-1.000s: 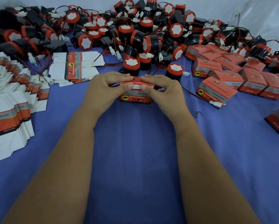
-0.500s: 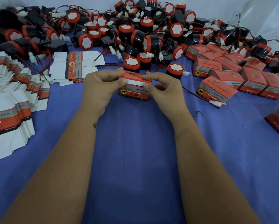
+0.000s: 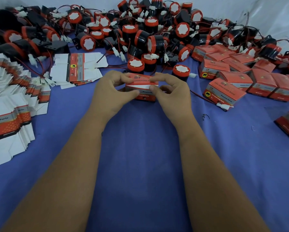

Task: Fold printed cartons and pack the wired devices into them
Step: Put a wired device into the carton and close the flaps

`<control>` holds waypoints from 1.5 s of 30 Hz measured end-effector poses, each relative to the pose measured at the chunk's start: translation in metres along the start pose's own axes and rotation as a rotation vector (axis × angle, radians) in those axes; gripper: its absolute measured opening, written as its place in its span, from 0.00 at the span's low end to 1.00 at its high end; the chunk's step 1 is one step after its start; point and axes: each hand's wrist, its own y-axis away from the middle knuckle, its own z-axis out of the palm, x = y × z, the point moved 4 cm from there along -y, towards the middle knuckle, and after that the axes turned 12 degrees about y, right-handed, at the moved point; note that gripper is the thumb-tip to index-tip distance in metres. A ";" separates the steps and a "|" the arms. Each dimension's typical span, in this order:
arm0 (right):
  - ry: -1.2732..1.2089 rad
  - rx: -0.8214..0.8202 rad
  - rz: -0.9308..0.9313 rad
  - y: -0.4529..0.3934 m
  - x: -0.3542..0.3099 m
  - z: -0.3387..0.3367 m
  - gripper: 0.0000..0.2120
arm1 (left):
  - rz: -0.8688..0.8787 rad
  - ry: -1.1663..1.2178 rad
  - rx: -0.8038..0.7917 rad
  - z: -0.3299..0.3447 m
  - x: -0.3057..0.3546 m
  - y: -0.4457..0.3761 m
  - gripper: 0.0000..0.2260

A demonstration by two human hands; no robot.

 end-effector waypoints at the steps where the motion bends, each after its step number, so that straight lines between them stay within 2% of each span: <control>1: 0.002 0.016 -0.001 0.000 0.000 0.000 0.09 | 0.045 -0.076 -0.010 0.001 0.002 0.001 0.14; 3: 0.011 0.035 -0.017 0.000 0.000 0.001 0.08 | 0.120 -0.203 -0.022 0.004 0.006 0.001 0.17; 6: 0.068 0.022 -0.065 -0.002 0.002 0.001 0.09 | 0.174 -0.297 -0.046 0.007 0.010 0.002 0.17; 13: 0.243 -0.001 -0.147 -0.004 0.005 0.002 0.05 | 0.161 -0.278 -0.021 0.012 0.010 0.002 0.09; 18: 0.319 0.026 -0.165 -0.002 -0.001 0.007 0.11 | 0.138 -0.302 -0.010 0.014 0.010 0.004 0.06; 22: 0.328 -0.047 -0.198 0.002 -0.004 0.016 0.16 | 0.128 -0.240 0.014 0.013 0.013 0.007 0.06; 24: 0.352 0.007 -0.218 0.003 -0.006 0.011 0.18 | 0.117 -0.194 0.031 0.015 0.015 0.008 0.07; 27: 0.361 0.099 -0.233 0.005 -0.009 0.002 0.18 | 0.136 -0.191 -0.048 0.026 0.019 0.010 0.11; 30: 0.228 0.130 -0.150 0.006 -0.010 -0.011 0.17 | 0.135 -0.211 -0.082 0.038 0.019 0.013 0.16; 34: 0.063 0.307 0.022 0.005 0.007 -0.052 0.15 | -0.007 -0.195 -0.154 0.049 0.011 0.019 0.21; 36: 0.147 0.415 0.092 0.007 0.024 -0.077 0.18 | -0.026 -0.263 -0.225 0.052 0.006 0.020 0.18; 38: 0.307 0.455 0.174 0.006 0.042 -0.099 0.22 | -0.031 -0.313 -0.270 0.053 0.003 0.019 0.13; 42: 0.648 0.473 0.188 -0.004 0.065 -0.124 0.22 | -0.056 -0.337 -0.311 0.054 0.000 0.018 0.09; 45: 0.797 0.538 0.334 -0.011 0.079 -0.140 0.21 | -0.070 -0.306 -0.298 0.053 0.000 0.017 0.08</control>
